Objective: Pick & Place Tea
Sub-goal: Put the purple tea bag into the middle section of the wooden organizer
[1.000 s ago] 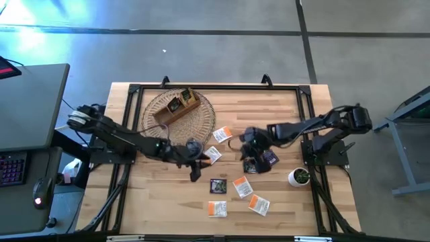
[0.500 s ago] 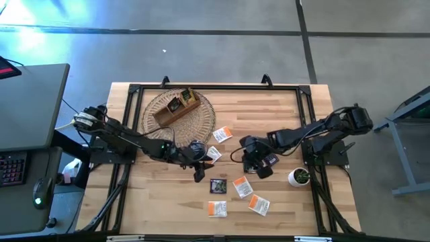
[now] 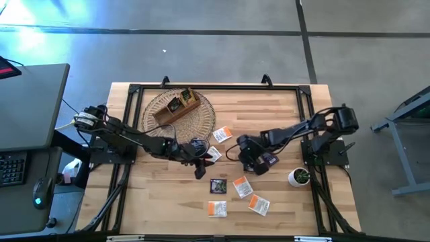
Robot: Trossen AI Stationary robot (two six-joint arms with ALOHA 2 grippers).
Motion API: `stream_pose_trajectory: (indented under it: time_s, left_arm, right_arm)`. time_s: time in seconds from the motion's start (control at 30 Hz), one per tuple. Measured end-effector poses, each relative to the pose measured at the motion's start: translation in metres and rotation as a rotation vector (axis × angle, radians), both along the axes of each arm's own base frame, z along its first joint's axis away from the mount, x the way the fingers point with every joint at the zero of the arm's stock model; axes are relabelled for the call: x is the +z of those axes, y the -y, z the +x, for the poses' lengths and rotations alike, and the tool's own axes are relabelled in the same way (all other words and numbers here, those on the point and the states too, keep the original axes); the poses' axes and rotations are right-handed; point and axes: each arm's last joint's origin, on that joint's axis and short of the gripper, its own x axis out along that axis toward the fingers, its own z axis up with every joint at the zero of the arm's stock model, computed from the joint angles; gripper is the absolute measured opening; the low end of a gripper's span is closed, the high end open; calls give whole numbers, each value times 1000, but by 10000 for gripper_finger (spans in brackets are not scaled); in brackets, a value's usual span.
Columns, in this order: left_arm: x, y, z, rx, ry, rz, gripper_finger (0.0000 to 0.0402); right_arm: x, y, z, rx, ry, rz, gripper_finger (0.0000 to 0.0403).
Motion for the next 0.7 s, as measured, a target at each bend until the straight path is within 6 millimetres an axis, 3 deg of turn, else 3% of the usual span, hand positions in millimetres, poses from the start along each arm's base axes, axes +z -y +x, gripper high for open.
stream_pose_trajectory:
  time_s: [0.3,0.7]
  left_arm:
    - [-3,1,-2,-19,-40,-34,145]
    - [-6,0,-4,-3,-71,-46,145]
  right_arm:
    - [-4,17,-8,-55,-104,-20,219]
    - [8,47,1,-499,42,-52,197]
